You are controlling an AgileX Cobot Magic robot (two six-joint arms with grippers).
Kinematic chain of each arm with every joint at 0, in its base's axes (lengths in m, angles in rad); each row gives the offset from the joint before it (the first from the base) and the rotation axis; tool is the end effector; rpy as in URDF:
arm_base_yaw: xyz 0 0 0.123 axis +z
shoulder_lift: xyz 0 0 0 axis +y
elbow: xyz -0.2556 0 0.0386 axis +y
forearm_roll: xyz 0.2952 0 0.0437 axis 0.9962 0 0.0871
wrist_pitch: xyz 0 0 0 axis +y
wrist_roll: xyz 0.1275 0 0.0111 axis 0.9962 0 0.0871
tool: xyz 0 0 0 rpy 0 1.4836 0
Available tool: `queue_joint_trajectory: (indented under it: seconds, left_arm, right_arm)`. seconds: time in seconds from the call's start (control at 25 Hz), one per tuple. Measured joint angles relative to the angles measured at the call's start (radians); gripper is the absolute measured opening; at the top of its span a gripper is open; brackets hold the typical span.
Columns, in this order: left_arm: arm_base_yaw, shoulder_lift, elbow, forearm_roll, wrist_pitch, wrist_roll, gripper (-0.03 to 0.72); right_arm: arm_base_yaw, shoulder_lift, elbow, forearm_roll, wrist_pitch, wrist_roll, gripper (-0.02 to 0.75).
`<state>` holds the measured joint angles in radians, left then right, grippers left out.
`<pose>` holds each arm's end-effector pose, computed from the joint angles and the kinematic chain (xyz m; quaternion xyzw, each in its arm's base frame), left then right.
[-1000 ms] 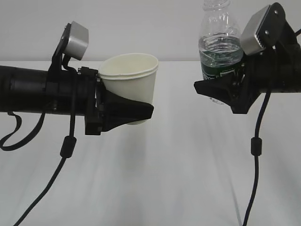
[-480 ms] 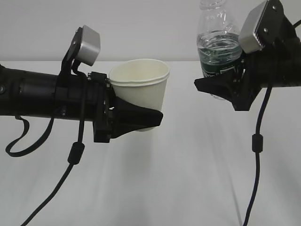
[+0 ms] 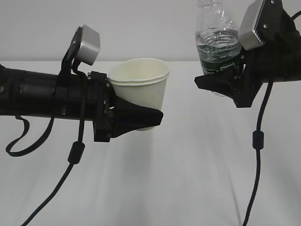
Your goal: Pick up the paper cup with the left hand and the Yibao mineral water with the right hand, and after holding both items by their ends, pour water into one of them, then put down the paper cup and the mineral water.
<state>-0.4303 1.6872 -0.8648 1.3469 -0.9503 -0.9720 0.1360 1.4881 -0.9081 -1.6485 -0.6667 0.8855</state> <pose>0.2954 -0.2473 0.1530 0.4688 0.6389 -0.4201 0.4422 0.3598 0.1288 0.2027 -0.5089 0.6694 0.1235 0.5270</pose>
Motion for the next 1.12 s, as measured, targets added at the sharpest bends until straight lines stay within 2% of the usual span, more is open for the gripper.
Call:
queue_joint_trajectory:
  seconds: [0.12,0.36,0.6,1.12]
  left_arm:
    - [0.0,0.0,0.0,-0.001,-0.002,0.0,0.448]
    - [0.0,0.0,0.0,-0.001,-0.006,0.0,0.448]
    - [0.0,0.0,0.0,-0.001,-0.013,0.0,0.448]
    - [0.0,0.0,0.0,-0.001,-0.031,-0.002,0.448]
  right_arm:
    - [0.007,0.0,0.0,-0.006,0.0,0.011,0.496]
    - [0.077,0.0,0.0,-0.011,0.05,0.013,0.496]
    - [0.077,0.0,-0.007,-0.017,0.063,0.013,0.496]
    - [0.079,0.0,-0.064,-0.124,0.071,0.018,0.496]
